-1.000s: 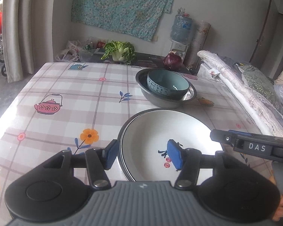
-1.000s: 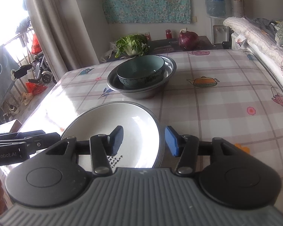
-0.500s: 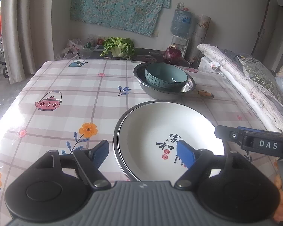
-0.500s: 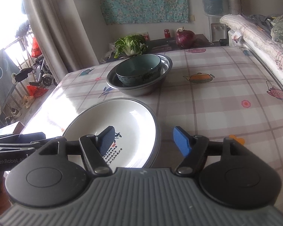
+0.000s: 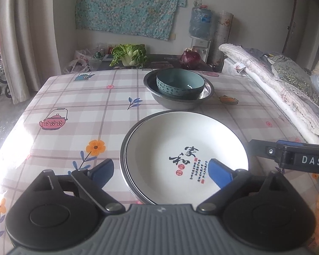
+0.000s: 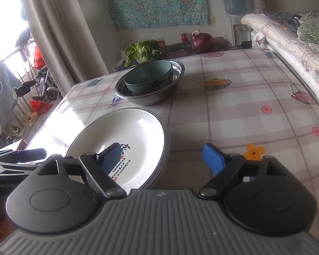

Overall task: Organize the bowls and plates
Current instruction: 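Lower the white plate onto the table with the left tool while the right tool lowers it too, then move the left tool to the teal-bowl stack while the right tool moves to the stainless bowls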

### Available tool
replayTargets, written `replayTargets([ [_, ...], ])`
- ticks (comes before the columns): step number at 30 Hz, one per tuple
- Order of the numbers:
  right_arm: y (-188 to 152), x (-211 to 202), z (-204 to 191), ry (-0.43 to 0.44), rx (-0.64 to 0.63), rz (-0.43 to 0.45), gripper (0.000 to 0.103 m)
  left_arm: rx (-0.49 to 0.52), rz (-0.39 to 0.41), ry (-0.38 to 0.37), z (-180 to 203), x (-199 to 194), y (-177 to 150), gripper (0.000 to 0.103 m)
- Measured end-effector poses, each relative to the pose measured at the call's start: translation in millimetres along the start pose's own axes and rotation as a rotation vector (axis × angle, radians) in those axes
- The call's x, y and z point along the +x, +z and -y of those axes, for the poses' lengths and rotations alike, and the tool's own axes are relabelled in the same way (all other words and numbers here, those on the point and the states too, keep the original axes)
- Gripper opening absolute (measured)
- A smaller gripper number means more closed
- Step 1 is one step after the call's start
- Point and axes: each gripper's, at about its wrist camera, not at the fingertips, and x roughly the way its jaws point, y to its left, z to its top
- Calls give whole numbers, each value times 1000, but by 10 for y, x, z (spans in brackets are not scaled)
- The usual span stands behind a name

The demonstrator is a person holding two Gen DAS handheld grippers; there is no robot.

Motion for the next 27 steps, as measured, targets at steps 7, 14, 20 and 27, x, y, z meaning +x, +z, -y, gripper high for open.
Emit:
replayTargets([
  [7, -79, -63, 229, -1, 49, 14, 90, 34, 7, 19, 147, 9, 30, 100],
  [14, -56, -121, 459, -10, 52, 17, 90, -7, 28, 36, 192, 39, 232, 103],
  [20, 136, -85, 636, 2, 45, 11, 90, -17, 51, 68, 180, 146, 515, 103],
  [27, 529, 71, 693, 35, 17, 30, 90, 14, 46, 157, 113, 451, 888, 103],
])
